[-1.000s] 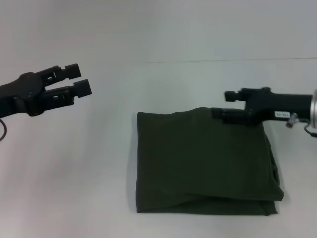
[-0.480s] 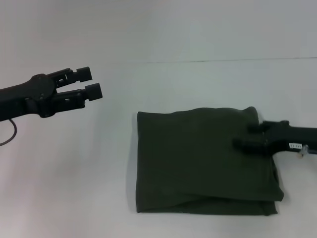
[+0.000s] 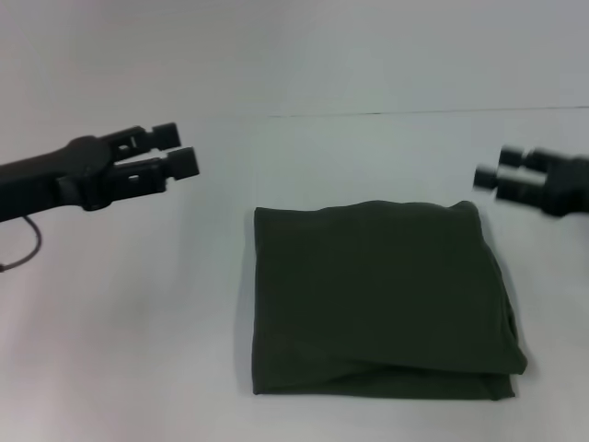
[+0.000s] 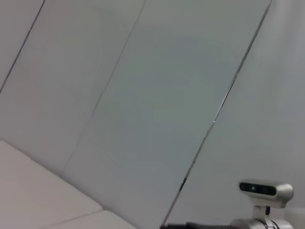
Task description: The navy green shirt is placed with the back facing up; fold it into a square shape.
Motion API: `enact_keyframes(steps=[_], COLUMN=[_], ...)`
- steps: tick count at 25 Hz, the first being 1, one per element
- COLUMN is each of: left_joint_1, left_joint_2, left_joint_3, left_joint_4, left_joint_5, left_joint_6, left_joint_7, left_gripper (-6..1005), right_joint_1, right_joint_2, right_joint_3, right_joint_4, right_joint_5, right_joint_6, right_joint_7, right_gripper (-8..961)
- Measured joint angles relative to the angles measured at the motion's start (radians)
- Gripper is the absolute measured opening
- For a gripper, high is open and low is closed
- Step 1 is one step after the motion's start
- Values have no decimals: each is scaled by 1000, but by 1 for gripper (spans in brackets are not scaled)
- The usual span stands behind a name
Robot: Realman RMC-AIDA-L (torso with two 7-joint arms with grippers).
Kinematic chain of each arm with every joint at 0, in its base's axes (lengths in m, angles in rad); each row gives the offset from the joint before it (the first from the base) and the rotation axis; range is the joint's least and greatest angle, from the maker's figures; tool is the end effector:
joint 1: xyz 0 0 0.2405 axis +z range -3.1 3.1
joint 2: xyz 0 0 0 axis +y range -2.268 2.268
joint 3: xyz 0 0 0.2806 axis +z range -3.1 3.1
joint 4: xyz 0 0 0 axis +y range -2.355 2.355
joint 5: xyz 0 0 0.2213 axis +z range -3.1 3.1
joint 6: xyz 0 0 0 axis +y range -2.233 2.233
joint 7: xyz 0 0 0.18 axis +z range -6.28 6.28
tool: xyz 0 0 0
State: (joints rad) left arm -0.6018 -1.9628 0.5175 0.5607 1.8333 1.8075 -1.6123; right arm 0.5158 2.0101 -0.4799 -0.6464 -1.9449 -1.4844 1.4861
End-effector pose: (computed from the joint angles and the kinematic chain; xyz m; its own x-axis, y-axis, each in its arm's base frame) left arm -0.2379 0.3756 0.0345 0.5432 0.4122 0.7314 0.5251 -0.8466 0.0871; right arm 0.3084 0.3930 0.0267 0.6481 -0.3756 -0.6625 -0.6704 -0.6941 -0.2623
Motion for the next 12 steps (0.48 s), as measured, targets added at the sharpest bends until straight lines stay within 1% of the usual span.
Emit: enact_keyframes(steps=[2, 4, 7, 10, 12], left_joint_1=[-14, -32, -57, -89, -117], left_joint_2=[-7, -14, -19, -13, -8], left_joint_3=[12, 55, 187, 311, 348], left_joint_4=[-16, -40, -63, -78, -104], left_joint_5=[4, 5, 15, 60, 87], left_joint_6=[-20, -68, -201, -315, -349], left_joint_7=[-60, -152, -369, -585, -675], left_gripper=[887, 887, 887, 887, 887], right_joint_1=[-3, -2, 5, 1, -3], right_joint_2=[-5, -5, 0, 5, 5], right_joint_3=[16, 6, -35, -48, -49], right_joint_4=[1, 1, 0, 6, 11], right_joint_5=[46, 59, 42, 39, 39], right_joint_6=[-54, -75, -81, -79, -79], right_joint_7=[-7, -16, -28, -57, -74], right_gripper=[763, 763, 763, 763, 763])
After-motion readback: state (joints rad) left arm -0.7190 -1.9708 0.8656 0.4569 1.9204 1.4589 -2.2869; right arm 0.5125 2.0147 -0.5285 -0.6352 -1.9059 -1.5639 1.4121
